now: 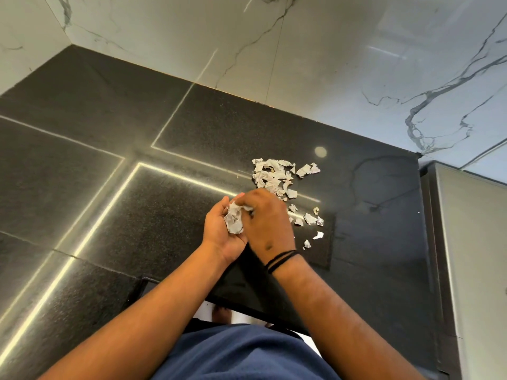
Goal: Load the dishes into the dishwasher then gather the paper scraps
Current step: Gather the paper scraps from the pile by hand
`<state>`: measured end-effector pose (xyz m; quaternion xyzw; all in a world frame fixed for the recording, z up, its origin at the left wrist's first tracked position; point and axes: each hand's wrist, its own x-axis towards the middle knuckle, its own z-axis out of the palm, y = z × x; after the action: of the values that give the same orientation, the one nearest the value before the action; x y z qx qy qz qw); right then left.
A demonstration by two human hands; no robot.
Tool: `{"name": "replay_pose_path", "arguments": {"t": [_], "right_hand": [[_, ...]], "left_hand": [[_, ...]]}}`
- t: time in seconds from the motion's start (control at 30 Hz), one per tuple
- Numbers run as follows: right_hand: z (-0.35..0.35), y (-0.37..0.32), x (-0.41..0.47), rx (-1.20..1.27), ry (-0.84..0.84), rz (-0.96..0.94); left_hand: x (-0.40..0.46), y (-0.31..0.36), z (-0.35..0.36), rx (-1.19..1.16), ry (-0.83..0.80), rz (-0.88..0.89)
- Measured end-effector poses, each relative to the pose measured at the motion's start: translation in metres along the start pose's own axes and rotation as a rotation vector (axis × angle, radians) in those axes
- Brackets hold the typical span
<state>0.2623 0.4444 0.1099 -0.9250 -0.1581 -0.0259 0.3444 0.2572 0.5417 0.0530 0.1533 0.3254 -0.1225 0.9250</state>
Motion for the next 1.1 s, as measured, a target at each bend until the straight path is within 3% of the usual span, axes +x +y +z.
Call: {"name": "replay_pose_path", "arguments": {"t": [0.1, 0.27, 0.4, 0.5, 0.57, 0.63, 0.73, 0.9, 1.1], "right_hand": [[0.005, -0.004, -0.007, -0.080, -0.154, -0.019], [0.005, 0.003, -0.010, 0.031, -0.131, -0.069], [0.005, 0.010, -0.008, 0.026, 0.053, -0.217], [-0.004, 0.037, 0.006, 0.045, 0.239, -0.051], [-0.004, 0.062, 0.018, -0.169, 0.177, 0.074], [0.002, 0.088, 0.029, -0.419, 0.001, 0.146], [0.011, 0.107, 0.048, -0.533, -0.219, 0.144], [0.023, 0.092, 0.073, -0.537, -0.296, -0.016], [0.017, 0.083, 0.078, -0.565, -0.260, -0.129]], "left_hand": [[-0.003, 0.001, 0.003, 0.012, -0.068, -0.029], [0.001, 0.004, 0.002, 0.004, -0.049, -0.014], [0.005, 0.006, 0.000, -0.025, -0.056, -0.011], [0.004, 0.011, -0.001, -0.047, -0.041, 0.045], [0.004, 0.014, -0.002, -0.048, -0.012, 0.074], [0.004, 0.014, -0.003, -0.056, 0.001, 0.085], [0.003, 0.013, -0.003, -0.062, -0.002, 0.096], [0.001, 0.012, -0.005, -0.055, 0.015, 0.096], [0.002, 0.012, -0.005, -0.058, 0.025, 0.097]]}}
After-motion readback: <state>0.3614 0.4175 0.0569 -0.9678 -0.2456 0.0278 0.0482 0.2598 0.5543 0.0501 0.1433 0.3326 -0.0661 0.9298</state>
